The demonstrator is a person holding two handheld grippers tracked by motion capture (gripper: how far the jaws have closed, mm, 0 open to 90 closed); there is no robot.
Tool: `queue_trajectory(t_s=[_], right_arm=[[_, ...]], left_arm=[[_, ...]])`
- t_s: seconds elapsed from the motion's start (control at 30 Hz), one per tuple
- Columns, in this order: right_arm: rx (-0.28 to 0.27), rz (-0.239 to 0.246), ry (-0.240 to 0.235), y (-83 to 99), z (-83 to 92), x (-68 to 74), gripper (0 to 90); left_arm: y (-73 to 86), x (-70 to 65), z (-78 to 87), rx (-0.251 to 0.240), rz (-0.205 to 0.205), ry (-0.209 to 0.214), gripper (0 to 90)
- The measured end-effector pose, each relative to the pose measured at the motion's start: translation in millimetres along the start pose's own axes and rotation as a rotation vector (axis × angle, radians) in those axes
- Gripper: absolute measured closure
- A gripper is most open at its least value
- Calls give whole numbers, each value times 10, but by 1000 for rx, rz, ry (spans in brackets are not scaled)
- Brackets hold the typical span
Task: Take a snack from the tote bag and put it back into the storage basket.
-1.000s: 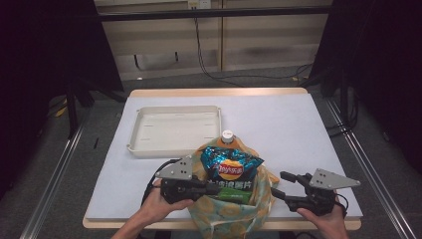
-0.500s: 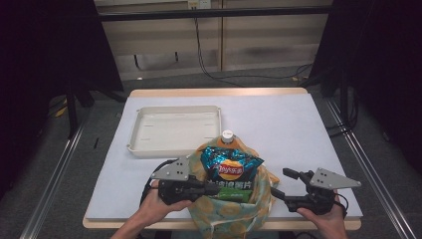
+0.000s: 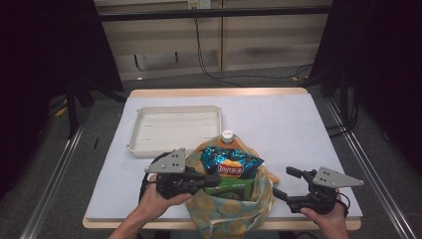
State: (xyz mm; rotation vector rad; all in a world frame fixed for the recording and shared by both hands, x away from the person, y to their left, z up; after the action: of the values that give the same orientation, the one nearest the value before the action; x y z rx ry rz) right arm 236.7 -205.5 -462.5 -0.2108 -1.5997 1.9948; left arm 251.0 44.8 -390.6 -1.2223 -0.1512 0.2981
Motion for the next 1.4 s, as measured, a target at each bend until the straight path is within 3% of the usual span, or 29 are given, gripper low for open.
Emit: queue_trajectory(t_s=[0.27, 0.33, 0.47, 0.5, 0.77, 0.93, 1.07, 1.4], right_arm=[[-3, 9, 11, -17, -4, 4, 84], [-4, 9, 11, -21, -14, 1, 76], [-4, 9, 10, -22, -18, 2, 71], [-3, 8, 11, -20, -16, 2, 71], [4, 20, 20, -16, -5, 3, 70], [4, 26, 22, -22, -16, 3, 67], [4, 24, 24, -20, -12, 4, 67], [-6, 19, 18, -25, -11, -2, 69]], left_arm=[[-103, 32, 39, -17, -1, -5, 900], [-171, 35, 58, -37, -15, 4, 900], [-303, 45, 112, -62, -45, -16, 900], [-336, 45, 124, -82, -36, -12, 900], [-439, 184, 206, -103, -25, -54, 900], [-523, 299, 295, -149, 20, -54, 900], [-570, 365, 383, -166, 31, -73, 900], [-660, 541, 624, -182, 26, -105, 900]])
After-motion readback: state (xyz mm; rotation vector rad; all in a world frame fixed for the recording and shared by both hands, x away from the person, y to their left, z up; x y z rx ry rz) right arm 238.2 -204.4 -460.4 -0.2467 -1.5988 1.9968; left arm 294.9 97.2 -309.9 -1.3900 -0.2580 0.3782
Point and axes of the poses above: each handheld gripper's, and its own axes: z roughly backward along the jaws, y roughly out of its underside, x roughly to its left, the point moved 8 cm from there along -z, roughly forward along the jaws, and after that the axes turned 15 degrees about -y, right-handed, at the moved point
